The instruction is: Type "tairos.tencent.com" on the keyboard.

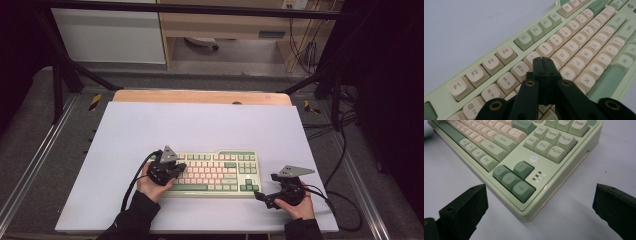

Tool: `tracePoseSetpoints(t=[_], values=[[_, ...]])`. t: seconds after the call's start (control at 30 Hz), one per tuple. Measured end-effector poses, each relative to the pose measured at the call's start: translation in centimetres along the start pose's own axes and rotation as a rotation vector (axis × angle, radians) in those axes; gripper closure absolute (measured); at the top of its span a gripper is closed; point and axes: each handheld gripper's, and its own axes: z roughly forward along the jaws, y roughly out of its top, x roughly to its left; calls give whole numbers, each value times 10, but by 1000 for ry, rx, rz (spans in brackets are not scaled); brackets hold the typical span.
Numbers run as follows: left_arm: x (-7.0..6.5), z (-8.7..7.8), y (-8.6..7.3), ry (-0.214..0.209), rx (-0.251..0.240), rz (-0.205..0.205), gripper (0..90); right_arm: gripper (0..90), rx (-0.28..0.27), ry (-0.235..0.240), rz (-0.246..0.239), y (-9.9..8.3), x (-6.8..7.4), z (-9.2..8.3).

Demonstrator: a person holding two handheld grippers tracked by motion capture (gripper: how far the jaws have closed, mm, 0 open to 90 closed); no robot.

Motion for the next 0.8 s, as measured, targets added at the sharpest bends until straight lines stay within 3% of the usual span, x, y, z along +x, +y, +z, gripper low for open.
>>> tracePoseSetpoints(t=[0.47,0.8], values=[[0,5,-2,5,5,7,899,5,1,0,-3,0,0,-1],[0,-9,-2,-12,-16,12,899,5,1,-1,1,0,0,0]])
